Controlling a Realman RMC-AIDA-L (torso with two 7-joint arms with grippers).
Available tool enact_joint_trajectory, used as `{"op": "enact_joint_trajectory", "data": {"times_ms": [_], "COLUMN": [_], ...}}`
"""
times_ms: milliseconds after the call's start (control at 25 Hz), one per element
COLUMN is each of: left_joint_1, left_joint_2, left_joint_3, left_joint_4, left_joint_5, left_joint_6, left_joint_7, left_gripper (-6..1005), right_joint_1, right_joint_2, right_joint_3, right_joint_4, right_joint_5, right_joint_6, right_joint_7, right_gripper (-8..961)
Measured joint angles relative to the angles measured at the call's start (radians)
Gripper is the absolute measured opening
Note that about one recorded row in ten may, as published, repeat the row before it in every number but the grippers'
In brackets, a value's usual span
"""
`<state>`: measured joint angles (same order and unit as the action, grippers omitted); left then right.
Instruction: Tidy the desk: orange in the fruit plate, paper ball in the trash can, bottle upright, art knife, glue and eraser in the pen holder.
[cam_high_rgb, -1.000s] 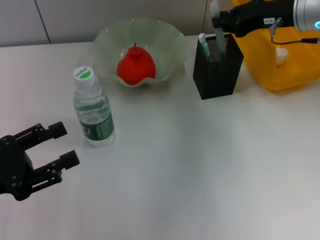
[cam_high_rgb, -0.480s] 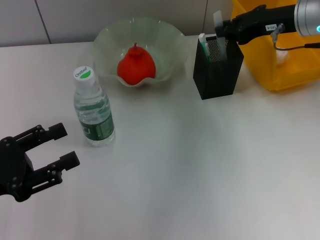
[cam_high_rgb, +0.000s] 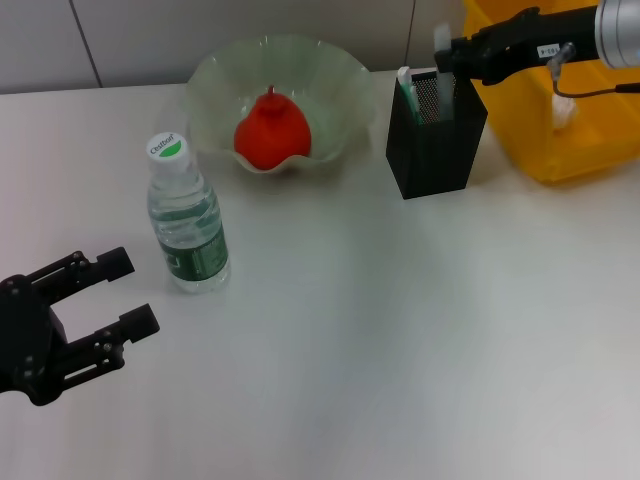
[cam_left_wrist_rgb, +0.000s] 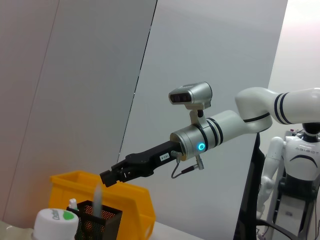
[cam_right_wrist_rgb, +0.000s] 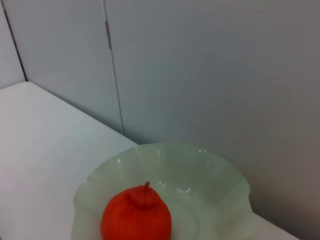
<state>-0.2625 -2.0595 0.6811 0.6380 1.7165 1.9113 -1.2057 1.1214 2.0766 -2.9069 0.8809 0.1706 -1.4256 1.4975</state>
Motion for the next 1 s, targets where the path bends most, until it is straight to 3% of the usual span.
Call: {"op": "enact_joint_trajectory", "data": {"times_ms": [320,640,800,1000], "left_joint_1": [-0.005,-0.006,-0.010,-0.016], "left_joint_2": [0.001,0.001,0.001,0.004], "left_joint_3": [-0.001,-0.002,0.002,0.003], "left_joint_4": [0.000,0.000,0.000,0.001], "left_joint_5": [0.000,0.000,0.003,0.002], "left_joint_6": [0.000,0.000,0.006,0.018], "left_joint_7": [0.008,0.009,0.008,0.000], "left_gripper": [730,731,731,731], "right_joint_1": [0.019,0.041,0.075,0.144], "right_joint_2": [-0.003,-0.004,-0.009,-0.032], "right_joint_3": [0.000,0.000,0.000,-0.001], "right_joint_4": [0.020,0.035,0.058,0.064], "right_joint_5": [-0.029,-0.039,-0.041,-0.076], "right_joint_6": [-0.003,-0.016,-0.072,-0.221], "right_joint_7": [0.032,0.057,0.092,0.155], "right_gripper": [259,288,305,326]}}
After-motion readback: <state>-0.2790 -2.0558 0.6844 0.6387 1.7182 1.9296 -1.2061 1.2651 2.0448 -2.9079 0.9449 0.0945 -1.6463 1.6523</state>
